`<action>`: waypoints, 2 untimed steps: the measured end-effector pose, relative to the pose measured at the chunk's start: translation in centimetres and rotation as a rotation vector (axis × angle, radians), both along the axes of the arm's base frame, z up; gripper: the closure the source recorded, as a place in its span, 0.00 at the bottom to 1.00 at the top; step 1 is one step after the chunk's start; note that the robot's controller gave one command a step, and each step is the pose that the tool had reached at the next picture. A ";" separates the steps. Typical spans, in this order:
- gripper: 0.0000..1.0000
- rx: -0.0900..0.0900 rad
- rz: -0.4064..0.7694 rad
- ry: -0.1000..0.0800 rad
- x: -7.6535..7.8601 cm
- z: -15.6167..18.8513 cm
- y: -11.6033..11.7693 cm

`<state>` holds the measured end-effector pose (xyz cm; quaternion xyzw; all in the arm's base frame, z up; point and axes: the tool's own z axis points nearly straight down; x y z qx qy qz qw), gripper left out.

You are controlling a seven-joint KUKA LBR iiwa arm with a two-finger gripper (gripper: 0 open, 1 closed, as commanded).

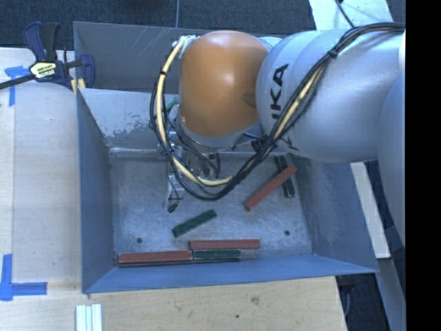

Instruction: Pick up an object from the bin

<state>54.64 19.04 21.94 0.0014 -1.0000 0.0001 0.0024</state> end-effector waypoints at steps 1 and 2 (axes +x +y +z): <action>0.00 -0.001 0.299 -0.003 -4.6 -3.8 -6.9; 0.00 0.001 0.428 0.001 -3.7 -15.2 -9.2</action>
Offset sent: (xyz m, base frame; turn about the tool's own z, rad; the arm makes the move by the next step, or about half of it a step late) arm -0.0458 -0.0664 -0.0372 -0.3029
